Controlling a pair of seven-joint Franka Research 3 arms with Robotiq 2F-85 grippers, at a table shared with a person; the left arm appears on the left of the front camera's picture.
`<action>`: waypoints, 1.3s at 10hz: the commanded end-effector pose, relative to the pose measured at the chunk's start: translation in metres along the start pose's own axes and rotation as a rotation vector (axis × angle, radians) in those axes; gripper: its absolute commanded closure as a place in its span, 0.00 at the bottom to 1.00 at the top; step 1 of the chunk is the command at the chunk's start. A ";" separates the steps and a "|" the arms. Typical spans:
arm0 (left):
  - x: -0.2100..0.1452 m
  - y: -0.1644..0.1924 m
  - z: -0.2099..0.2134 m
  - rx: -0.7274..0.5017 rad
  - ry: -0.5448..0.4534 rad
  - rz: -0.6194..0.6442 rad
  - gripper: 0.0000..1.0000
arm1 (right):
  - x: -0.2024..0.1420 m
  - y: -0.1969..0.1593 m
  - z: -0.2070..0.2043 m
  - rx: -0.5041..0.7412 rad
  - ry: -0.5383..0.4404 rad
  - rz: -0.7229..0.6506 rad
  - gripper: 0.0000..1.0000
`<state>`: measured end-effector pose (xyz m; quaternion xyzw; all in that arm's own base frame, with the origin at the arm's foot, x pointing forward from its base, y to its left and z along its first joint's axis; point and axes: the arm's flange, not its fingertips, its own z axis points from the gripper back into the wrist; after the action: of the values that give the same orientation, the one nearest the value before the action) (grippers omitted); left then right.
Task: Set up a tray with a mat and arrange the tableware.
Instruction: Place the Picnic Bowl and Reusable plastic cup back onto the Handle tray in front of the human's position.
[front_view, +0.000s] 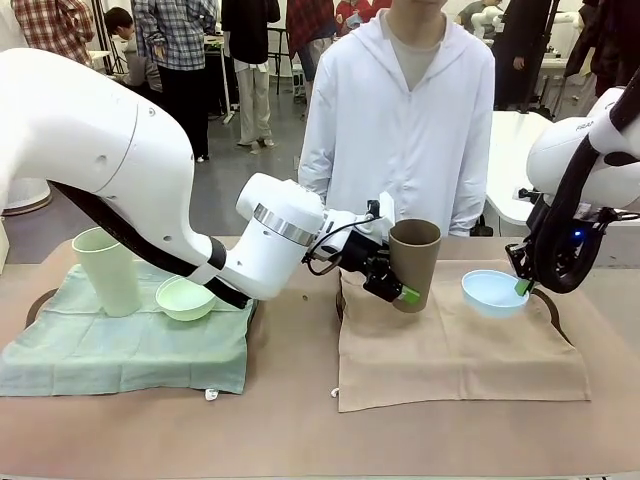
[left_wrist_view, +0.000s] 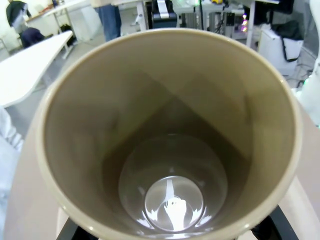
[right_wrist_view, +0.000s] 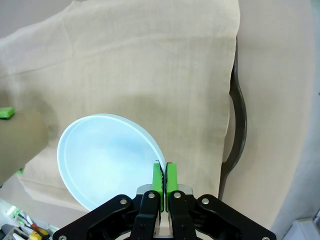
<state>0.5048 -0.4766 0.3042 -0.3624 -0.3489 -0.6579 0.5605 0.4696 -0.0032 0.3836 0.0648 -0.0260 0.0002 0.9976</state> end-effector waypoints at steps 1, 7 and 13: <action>-0.002 0.002 -0.008 0.011 -0.002 -0.031 0.19 | 0.007 -0.003 -0.009 0.032 -0.035 0.010 0.96; -0.011 0.004 -0.014 0.000 0.009 -0.026 0.19 | 0.012 -0.004 -0.020 0.005 -0.043 0.013 0.96; -0.019 0.008 -0.019 -0.022 0.005 0.007 0.00 | 0.015 -0.007 -0.024 -0.011 -0.031 0.008 0.76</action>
<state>0.5099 -0.4824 0.2769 -0.3649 -0.3365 -0.6636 0.5597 0.4814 -0.0048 0.3603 0.0606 -0.0378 -0.0052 0.9974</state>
